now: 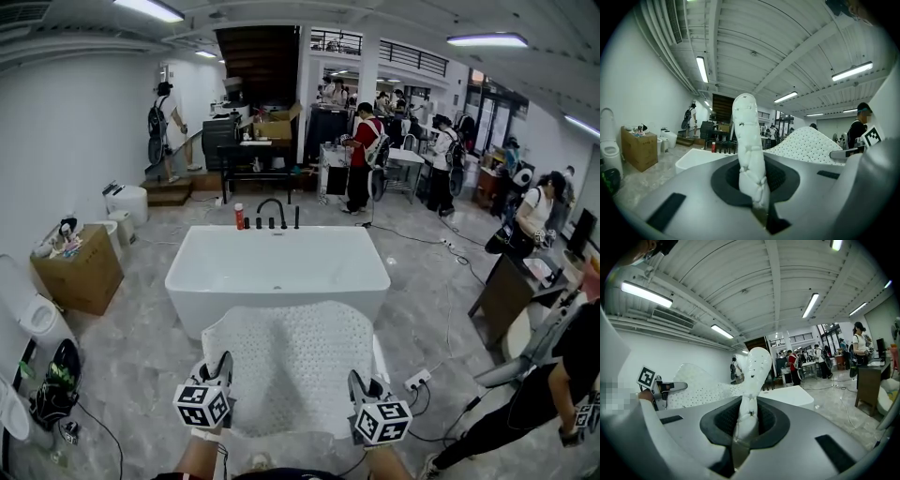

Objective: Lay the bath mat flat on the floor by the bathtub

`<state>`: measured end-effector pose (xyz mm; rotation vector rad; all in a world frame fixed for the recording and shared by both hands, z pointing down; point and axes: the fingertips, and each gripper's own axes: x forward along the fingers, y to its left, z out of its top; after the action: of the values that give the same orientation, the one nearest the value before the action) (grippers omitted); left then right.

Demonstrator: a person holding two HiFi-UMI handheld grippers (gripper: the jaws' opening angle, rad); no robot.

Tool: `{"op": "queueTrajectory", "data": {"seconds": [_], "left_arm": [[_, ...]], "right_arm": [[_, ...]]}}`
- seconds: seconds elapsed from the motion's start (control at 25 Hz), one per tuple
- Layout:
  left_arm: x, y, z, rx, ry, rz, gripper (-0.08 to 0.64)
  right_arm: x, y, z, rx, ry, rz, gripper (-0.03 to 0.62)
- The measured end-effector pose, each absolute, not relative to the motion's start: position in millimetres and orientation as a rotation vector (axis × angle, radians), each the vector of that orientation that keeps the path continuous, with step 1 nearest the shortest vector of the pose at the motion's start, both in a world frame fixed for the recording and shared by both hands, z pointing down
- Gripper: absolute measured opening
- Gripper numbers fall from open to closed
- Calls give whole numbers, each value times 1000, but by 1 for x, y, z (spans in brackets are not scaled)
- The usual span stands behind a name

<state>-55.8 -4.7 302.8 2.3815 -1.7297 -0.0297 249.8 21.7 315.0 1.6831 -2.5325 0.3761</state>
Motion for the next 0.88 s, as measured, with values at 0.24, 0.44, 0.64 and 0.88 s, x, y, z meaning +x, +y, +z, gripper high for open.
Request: {"op": "queueTrajectory", "data": {"seconds": [0.24, 0.44, 0.64, 0.88], "left_arm": [[-68, -35, 301, 2391, -1714, -57, 35], [-85, -57, 300, 2395, -1708, -72, 35], [-105, -74, 296, 2400, -1717, -84, 35], [-130, -95, 298, 2392, -1720, -93, 35]], "right_arm": [[237, -6, 312, 1695, -2519, 364, 49], [219, -27, 311, 1691, -2515, 356, 49], [199, -46, 309, 1681, -2519, 351, 49], [171, -69, 309, 1667, -2528, 337, 49]]}}
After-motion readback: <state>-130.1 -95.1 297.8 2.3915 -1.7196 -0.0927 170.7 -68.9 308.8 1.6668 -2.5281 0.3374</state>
